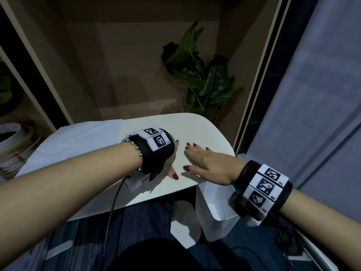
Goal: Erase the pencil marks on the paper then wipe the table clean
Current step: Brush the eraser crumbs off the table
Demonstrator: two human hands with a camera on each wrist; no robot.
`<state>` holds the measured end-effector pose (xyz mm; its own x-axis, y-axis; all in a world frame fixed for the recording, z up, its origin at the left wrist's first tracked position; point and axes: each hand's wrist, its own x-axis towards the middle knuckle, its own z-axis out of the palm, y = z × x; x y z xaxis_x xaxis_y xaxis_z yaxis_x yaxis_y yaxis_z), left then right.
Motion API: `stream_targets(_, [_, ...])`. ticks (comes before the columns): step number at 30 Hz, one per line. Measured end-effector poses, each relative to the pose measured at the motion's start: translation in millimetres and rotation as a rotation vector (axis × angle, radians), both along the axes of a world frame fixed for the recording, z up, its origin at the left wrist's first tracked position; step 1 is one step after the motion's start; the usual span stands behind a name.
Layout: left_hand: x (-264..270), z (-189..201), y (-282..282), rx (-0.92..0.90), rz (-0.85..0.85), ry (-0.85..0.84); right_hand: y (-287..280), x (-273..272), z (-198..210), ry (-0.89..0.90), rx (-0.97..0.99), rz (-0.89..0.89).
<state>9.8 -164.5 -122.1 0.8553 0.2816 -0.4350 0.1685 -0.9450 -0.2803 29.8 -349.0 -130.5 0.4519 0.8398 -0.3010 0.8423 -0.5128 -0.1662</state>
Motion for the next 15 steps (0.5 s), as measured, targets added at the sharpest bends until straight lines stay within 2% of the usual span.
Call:
stream_targets(3, [-4,-4,3,-0.094,0.001,0.001,0,10,-13,-0.048,-0.069,-0.142])
stream_targets(6, [-5,-16,7,0.072,-0.073,0.040,-6,31,-19,-0.161,-0.135,-0.414])
stream_targets(7, [-3,-20,6,0.085,-0.079,0.031,-7,35,-19,-0.163,-0.130,-0.456])
stream_targets(9, [-1,-19,2,0.076,-0.080,0.031,-6,33,-17,-0.113,-0.052,-0.386])
stream_targets(13, [0,-12,1,0.104,-0.084,0.045,4,14,-15,0.013,0.091,-0.038])
stream_targets(15, [-2,-16,3,0.075,-0.080,0.034,3,17,-18,0.009,0.076,-0.026])
